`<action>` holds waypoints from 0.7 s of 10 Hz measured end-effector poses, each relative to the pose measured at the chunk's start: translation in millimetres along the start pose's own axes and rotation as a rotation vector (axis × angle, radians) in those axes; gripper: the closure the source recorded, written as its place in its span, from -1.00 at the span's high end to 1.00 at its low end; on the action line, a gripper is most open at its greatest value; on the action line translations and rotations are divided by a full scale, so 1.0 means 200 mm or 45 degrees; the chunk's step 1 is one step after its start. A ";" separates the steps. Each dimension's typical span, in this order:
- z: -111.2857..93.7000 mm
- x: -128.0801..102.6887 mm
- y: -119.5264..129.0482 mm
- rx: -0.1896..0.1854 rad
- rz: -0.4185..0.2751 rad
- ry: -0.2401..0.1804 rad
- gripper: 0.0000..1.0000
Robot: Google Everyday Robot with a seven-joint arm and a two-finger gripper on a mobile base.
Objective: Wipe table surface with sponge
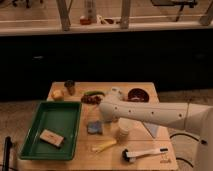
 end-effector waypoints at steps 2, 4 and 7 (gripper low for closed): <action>0.04 -0.03 0.03 -0.032 0.000 -0.026 0.60; 0.09 -0.06 0.05 -0.066 0.001 -0.053 0.60; 0.15 -0.06 0.07 -0.097 0.013 -0.083 0.60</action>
